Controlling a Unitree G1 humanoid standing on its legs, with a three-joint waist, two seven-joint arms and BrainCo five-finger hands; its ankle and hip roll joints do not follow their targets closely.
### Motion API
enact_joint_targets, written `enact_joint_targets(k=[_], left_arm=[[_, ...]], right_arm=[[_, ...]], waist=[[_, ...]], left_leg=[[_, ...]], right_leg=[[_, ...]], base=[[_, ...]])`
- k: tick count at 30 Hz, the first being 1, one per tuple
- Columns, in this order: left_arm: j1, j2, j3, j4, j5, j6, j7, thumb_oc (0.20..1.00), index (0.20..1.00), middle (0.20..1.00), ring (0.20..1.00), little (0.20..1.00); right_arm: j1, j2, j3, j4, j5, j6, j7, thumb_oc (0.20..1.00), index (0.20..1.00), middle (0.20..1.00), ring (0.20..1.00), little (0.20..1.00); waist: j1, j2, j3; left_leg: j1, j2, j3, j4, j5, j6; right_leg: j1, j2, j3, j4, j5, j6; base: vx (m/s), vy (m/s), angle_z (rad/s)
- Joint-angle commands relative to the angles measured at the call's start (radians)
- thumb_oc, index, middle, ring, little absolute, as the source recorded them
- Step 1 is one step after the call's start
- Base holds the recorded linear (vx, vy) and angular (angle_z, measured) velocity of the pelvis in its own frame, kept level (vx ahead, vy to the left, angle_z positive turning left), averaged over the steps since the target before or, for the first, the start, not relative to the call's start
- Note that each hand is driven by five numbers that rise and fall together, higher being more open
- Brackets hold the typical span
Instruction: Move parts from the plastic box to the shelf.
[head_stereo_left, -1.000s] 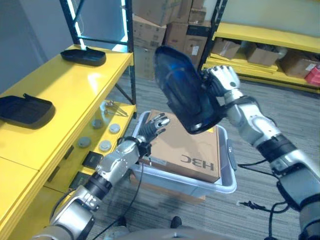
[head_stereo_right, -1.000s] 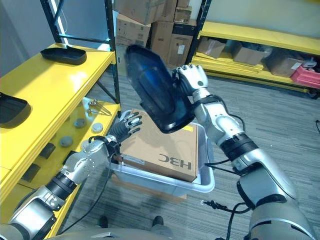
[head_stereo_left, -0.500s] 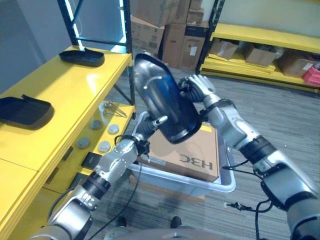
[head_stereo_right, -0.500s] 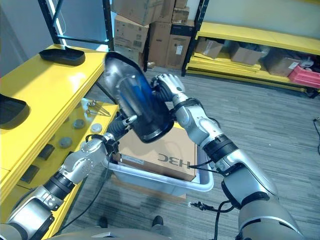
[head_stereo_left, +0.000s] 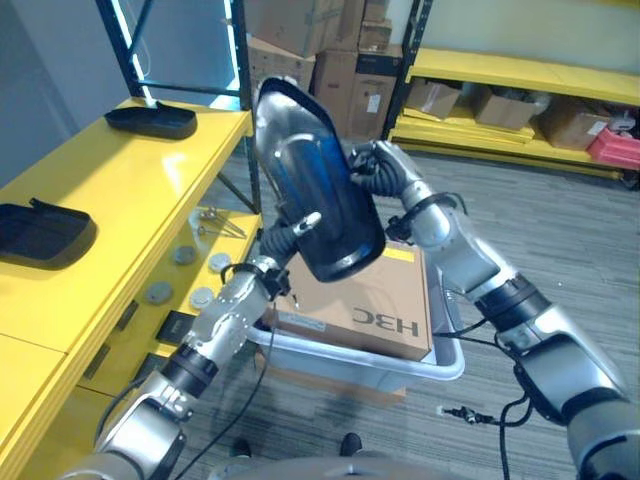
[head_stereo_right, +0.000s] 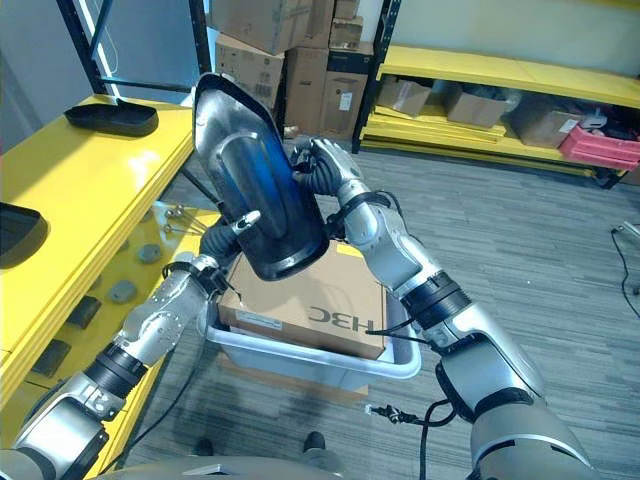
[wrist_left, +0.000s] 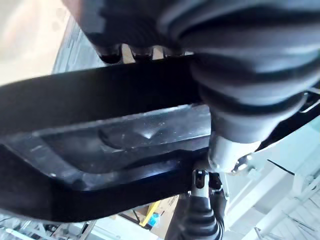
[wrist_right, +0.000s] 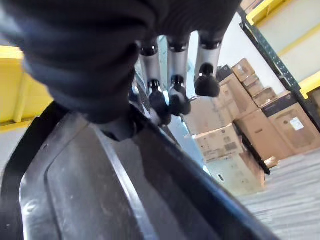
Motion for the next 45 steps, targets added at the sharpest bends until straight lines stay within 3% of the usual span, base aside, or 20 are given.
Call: enact_joint_targets(k=[1,5,10,13,14,15,21,25,27,31,33,35,36,37,43,44,45], left_arm=[[-0.117,-0.064,-0.01,0.025,0.021,-0.092,-0.049,0.2,0.2,0.2,0.2,0.2],[-0.109,-0.05,-0.002,0.012,0.072,-0.128,-0.087,0.2,0.2,0.2,0.2,0.2],[-0.099,-0.024,0.004,-0.033,0.177,-0.157,-0.059,0.2,0.2,0.2,0.2,0.2],[-0.072,0.017,0.013,-0.072,0.282,-0.15,-0.035,0.2,0.2,0.2,0.2,0.2],[-0.042,0.035,0.021,-0.089,0.306,-0.167,-0.027,0.2,0.2,0.2,0.2,0.2],[-0.018,0.052,0.032,-0.103,0.331,-0.185,-0.022,0.2,0.2,0.2,0.2,0.2],[0.115,0.123,0.121,-0.163,0.492,-0.299,0.09,0.2,0.2,0.2,0.2,0.2],[0.22,0.163,0.214,-0.229,0.577,-0.401,0.122,0.2,0.2,0.2,0.2,0.2],[0.292,0.191,0.284,-0.283,0.636,-0.462,0.152,0.2,0.2,0.2,0.2,0.2],[0.344,0.226,0.328,-0.315,0.634,-0.519,0.174,0.2,0.2,0.2,0.2,0.2],[0.339,0.247,0.327,-0.3,0.601,-0.552,0.15,0.2,0.2,0.2,0.2,0.2],[0.324,0.248,0.312,-0.293,0.591,-0.565,0.137,0.2,0.2,0.2,0.2,0.2],[0.308,0.249,0.304,-0.298,0.585,-0.561,0.121,0.2,0.2,0.2,0.2,0.2],[0.306,0.249,0.305,-0.299,0.59,-0.56,0.122,0.2,0.2,0.2,0.2,0.2],[0.276,0.239,0.306,-0.328,0.586,-0.49,0.117,0.2,0.2,0.2,0.2,0.2],[0.278,0.234,0.309,-0.337,0.586,-0.478,0.118,0.2,0.2,0.2,0.2,0.2],[0.281,0.223,0.315,-0.353,0.604,-0.459,0.133,0.2,0.2,0.2,0.2,0.2]], right_arm=[[-0.057,0.066,0.022,-0.108,0.125,-0.091,0.059,0.2,0.2,0.2,0.2,0.2],[-0.023,0.079,0.01,-0.156,0.225,-0.122,0.16,0.2,0.2,0.2,0.2,0.2],[0.038,0.079,0.002,-0.221,0.288,-0.177,0.23,0.2,0.2,0.2,0.2,0.2],[0.118,0.068,-0.032,-0.278,0.337,-0.257,0.272,0.2,0.2,0.2,0.2,0.2],[0.164,0.059,-0.051,-0.319,0.369,-0.282,0.268,0.674,0.674,0.674,0.674,0.674],[0.206,0.049,-0.074,-0.35,0.371,-0.295,0.244,1.0,1.0,1.0,1.0,1.0],[0.451,0.05,-0.242,-0.415,0.433,-0.36,0.09,1.0,1.0,1.0,1.0,1.0],[0.673,0.122,-0.367,-0.388,0.386,-0.324,-0.059,1.0,1.0,1.0,1.0,1.0],[0.796,0.158,-0.41,-0.332,0.343,-0.297,-0.08,1.0,1.0,1.0,1.0,1.0],[0.905,0.153,-0.434,-0.214,0.286,-0.291,-0.076,1.0,1.0,1.0,1.0,1.0],[0.964,0.152,-0.441,-0.028,0.29,-0.293,-0.085,1.0,1.0,1.0,1.0,1.0],[0.981,0.156,-0.435,0.086,0.324,-0.264,-0.064,1.0,1.0,1.0,1.0,1.0],[0.988,0.176,-0.417,0.234,0.316,-0.257,-0.037,1.0,1.0,1.0,1.0,1.0],[0.984,0.178,-0.413,0.252,0.314,-0.255,-0.034,1.0,1.0,1.0,1.0,1.0],[0.91,0.24,-0.305,0.676,0.363,-0.178,0.089,1.0,1.0,1.0,1.0,1.0],[0.897,0.252,-0.3,0.729,0.416,-0.126,0.12,1.0,1.0,1.0,1.0,1.0],[0.872,0.272,-0.301,0.801,0.495,-0.032,0.159,1.0,1.0,1.0,1.0,1.0]], waist=[[0.022,-0.006,-0.017],[0.023,-0.006,-0.017],[0.027,-0.01,-0.014],[0.032,-0.011,-0.01],[0.035,-0.012,-0.005],[0.037,-0.014,-0.003],[0.027,-0.015,0.01],[0.01,-0.014,0.022],[-0.008,-0.01,0.038],[-0.025,-0.012,0.047],[-0.05,-0.012,0.051],[-0.066,-0.011,0.055],[-0.068,-0.01,0.06],[-0.069,-0.011,0.062],[0.0,-0.005,0.09],[0.017,0.0,0.097],[0.04,0.009,0.111]], left_leg=[[0.048,-0.008,0.023,-0.001,-0.107,0.008],[0.047,-0.009,0.023,-0.001,-0.105,0.008],[0.047,-0.015,0.02,-0.001,-0.106,0.013],[0.046,-0.024,0.015,-0.001,-0.108,0.018],[0.044,-0.029,0.012,-0.001,-0.111,0.02],[0.043,-0.032,0.009,-0.001,-0.113,0.022],[0.041,-0.053,0.017,-0.001,-0.122,0.041],[0.043,-0.073,0.023,-0.001,-0.134,0.062],[0.037,-0.074,0.037,-0.001,-0.133,0.071],[0.027,-0.072,0.039,-0.001,-0.133,0.077],[0.018,-0.075,-0.015,-0.001,-0.135,0.087],[0.016,-0.076,-0.055,-0.001,-0.131,0.09],[0.017,-0.077,-0.078,-0.001,-0.129,0.088],[0.018,-0.077,-0.082,-0.001,-0.128,0.087],[-0.003,-0.052,-0.131,-0.001,-0.09,0.031],[-0.015,-0.042,-0.129,-0.001,-0.075,0.015],[-0.039,-0.023,-0.121,-0.001,-0.047,-0.01]], right_leg=[[0.081,-0.012,-0.019,-0.002,-0.098,0.026],[0.081,-0.011,-0.017,-0.002,-0.098,0.025],[0.082,-0.017,-0.022,-0.002,-0.095,0.027],[0.082,-0.024,-0.023,-0.002,-0.091,0.033],[0.08,-0.028,-0.022,-0.002,-0.087,0.037],[0.078,-0.032,-0.023,-0.002,-0.085,0.039],[0.064,-0.053,-0.01,0.001,-0.068,0.058],[0.043,-0.067,0.011,0.02,-0.06,0.073],[0.02,-0.066,0.019,0.047,-0.064,0.079],[-0.004,-0.056,0.042,0.082,-0.08,0.082],[-0.013,-0.004,0.129,0.124,-0.122,0.058],[-0.016,0.032,0.178,0.152,-0.15,0.037],[-0.016,0.048,0.182,0.161,-0.163,0.021],[-0.014,0.049,0.18,0.161,-0.165,0.019],[0.048,0.069,0.104,0.087,-0.161,-0.017],[0.056,0.071,0.089,0.073,-0.16,-0.02],[0.071,0.075,0.065,0.053,-0.158,-0.025]], base=[[0.0,0.0,0.0],[0.0,0.0,0.0],[0.01,0.012,0.01],[0.02,0.048,0.01],[0.0,0.077,0.01],[0.0,0.088,0.01],[0.02,0.12,-0.02],[0.02,0.116,-0.05],[-0.03,0.078,-0.21],[-0.02,-0.002,-0.2],[0.03,-0.111,0.08],[0.04,-0.164,0.49],[0.03,-0.176,0.93],[0.0,-0.218,1.08],[-0.05,-0.269,0.53],[-0.11,-0.23,0.46],[-0.14,-0.208,0.39]])
